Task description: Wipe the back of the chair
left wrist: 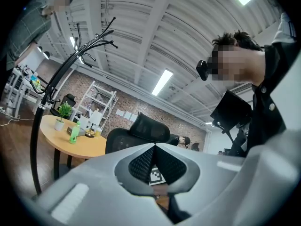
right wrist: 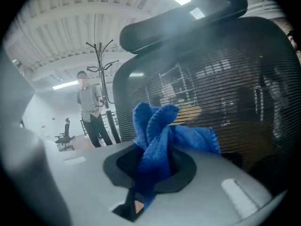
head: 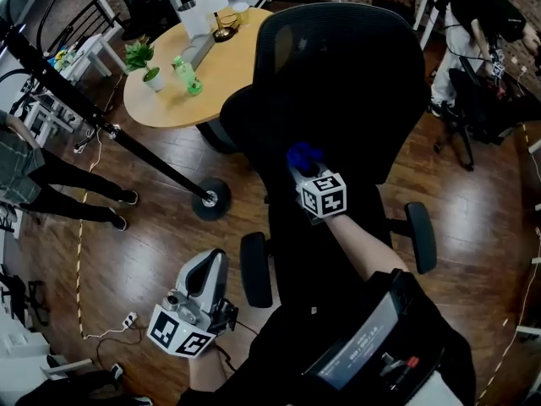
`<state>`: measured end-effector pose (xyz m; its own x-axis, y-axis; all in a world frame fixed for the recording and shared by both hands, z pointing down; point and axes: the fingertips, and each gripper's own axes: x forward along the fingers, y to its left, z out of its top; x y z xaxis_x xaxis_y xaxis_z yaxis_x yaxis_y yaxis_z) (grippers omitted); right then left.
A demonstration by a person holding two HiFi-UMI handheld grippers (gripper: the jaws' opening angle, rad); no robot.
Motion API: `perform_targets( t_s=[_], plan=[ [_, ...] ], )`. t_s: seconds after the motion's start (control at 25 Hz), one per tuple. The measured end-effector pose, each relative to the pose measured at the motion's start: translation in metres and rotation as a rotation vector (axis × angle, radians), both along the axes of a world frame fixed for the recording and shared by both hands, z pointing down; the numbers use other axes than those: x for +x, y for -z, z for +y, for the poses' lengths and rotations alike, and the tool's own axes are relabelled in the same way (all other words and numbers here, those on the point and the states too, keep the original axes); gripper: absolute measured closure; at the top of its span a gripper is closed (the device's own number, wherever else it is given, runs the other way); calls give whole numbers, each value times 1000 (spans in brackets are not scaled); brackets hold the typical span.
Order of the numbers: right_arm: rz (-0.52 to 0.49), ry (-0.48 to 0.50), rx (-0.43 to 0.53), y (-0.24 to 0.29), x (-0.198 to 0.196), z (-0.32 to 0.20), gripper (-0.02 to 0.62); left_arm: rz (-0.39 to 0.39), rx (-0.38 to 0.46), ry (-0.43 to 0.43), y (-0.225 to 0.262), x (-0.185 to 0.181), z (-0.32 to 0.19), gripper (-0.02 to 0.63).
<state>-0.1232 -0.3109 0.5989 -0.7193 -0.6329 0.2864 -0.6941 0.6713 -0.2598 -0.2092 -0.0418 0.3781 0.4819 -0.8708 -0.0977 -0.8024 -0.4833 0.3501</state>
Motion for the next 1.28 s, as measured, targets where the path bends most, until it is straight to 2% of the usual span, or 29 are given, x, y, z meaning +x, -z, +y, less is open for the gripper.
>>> perform_targets(
  t_s=[0.12,0.24,0.36,0.4,0.48,0.56,0.68,0.8,1.04,1.28],
  plan=[
    [14,83,-16,-7,-34,13,543,-1,-5,14,-1,-6,2,603],
    [38,241,-27,-10,-70,40,543,-4,-11,19,-2,-6,2,603],
    [-12,433,-19,0,-101,77,543,-9,-15,17,-3,-3,2,603],
    [-39,473,-17,5,-106,85,543,-11,-17,16,-3,-1,1,603],
    [-68,495,-23,8,-108,87,543,-15,-21,16,-3,2,-1,603],
    [-42,455,-39,-3,-98,75,543,-19,-25,15,-2,7,-3,603],
    [20,326,-78,-29,-62,46,543,-28,-29,13,-1,16,-3,603],
    [46,200,-98,-43,-13,17,543,-32,-30,7,0,23,-5,603],
    [57,69,-87,-48,77,-11,543,-28,-33,-35,-3,45,-19,603],
    [76,-114,-104,-57,179,-35,543,-18,-38,-96,-7,77,-34,603]
  ],
)
